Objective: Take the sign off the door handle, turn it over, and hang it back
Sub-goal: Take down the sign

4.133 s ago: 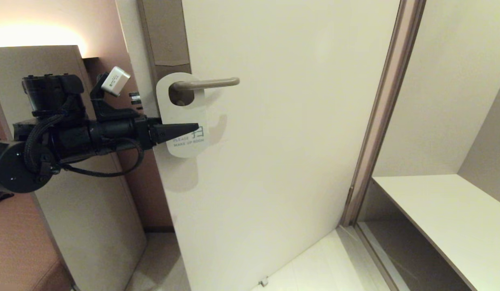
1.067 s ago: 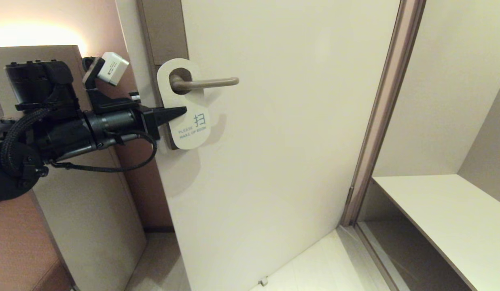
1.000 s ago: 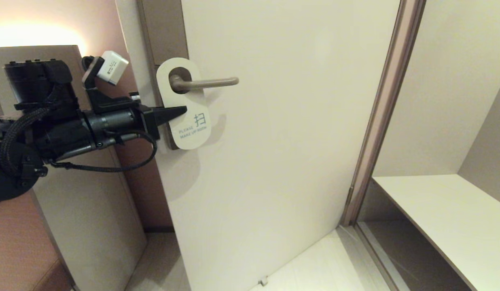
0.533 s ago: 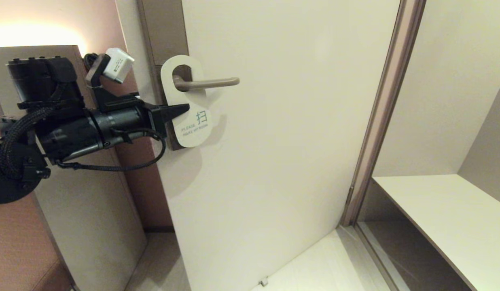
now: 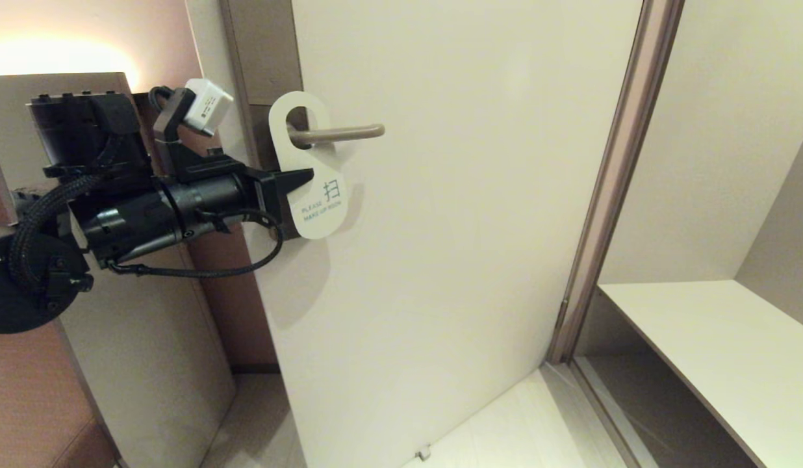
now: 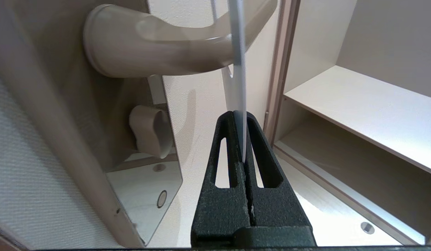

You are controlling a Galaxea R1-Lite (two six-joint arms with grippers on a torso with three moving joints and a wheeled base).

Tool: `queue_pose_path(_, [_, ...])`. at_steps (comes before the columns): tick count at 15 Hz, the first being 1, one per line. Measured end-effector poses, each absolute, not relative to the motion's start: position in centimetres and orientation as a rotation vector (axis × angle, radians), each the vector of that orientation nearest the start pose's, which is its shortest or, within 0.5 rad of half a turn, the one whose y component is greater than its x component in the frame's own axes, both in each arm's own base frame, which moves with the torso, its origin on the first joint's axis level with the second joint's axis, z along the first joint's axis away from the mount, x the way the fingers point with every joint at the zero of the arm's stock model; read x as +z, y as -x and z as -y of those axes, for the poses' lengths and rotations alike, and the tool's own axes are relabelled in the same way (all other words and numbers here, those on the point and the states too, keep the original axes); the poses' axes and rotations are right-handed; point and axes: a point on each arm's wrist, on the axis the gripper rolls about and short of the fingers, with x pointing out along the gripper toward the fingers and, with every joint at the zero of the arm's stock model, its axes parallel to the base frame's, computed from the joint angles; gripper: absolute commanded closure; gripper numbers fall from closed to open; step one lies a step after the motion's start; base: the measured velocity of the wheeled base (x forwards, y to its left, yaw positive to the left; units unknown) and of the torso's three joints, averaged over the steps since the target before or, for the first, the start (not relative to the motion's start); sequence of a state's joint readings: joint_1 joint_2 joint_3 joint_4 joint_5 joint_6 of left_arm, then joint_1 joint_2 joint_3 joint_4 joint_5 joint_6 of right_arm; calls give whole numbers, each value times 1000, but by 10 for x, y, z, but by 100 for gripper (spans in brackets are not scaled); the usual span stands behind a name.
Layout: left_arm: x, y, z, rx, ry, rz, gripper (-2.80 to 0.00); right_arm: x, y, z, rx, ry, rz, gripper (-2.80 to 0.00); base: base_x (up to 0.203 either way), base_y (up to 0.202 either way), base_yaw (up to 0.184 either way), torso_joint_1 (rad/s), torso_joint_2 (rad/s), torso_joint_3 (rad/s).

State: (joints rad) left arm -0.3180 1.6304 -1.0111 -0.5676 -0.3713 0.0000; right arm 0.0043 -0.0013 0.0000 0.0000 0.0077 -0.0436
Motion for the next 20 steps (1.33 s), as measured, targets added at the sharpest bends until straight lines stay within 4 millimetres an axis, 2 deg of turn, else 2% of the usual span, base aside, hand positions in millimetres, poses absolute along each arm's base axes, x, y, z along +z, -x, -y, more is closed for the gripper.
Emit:
queue_pose_path(8, [257,-272,123,-701,-5,-68,0,75,23,0,12,44,2,0,0,0,0,0,0,0])
queue_pose_path(20, [261,-284,129,-686,-5,-54,0,75,23,0,12,44,1,0,0,0,0,0,0,0])
